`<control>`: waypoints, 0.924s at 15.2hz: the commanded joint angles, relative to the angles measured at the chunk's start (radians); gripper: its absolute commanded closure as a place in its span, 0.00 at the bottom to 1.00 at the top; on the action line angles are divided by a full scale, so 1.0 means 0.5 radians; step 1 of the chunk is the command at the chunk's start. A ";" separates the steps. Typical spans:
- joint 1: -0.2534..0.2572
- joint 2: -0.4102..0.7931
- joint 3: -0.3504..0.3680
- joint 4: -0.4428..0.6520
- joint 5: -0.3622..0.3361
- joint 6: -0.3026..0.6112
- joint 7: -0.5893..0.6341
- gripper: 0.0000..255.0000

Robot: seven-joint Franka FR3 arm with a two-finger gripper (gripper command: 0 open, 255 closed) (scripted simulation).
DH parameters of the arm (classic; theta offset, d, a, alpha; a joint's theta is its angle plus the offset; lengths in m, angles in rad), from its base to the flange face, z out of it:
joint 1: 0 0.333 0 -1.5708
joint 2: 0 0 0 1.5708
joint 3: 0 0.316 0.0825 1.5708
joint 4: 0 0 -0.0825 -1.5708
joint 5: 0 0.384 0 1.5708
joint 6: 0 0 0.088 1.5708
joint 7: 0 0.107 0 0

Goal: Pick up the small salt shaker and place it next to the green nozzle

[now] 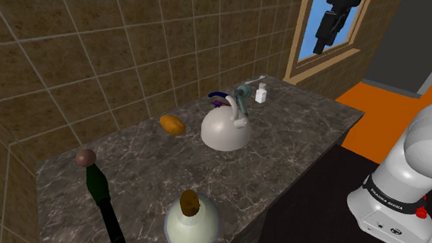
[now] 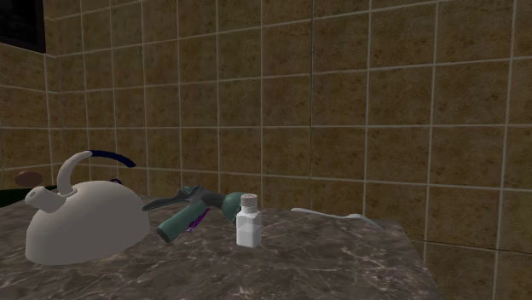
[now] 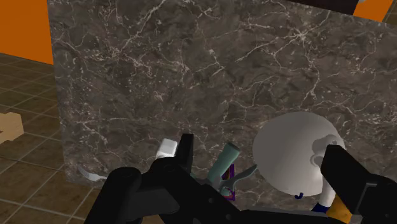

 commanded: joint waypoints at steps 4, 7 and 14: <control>-0.012 0.168 -0.053 -0.016 -0.027 0.164 -0.056 0.00; -0.023 0.353 -0.105 -0.009 -0.047 0.320 -0.112 0.00; -0.040 0.835 -0.216 0.103 -0.058 0.644 -0.245 0.00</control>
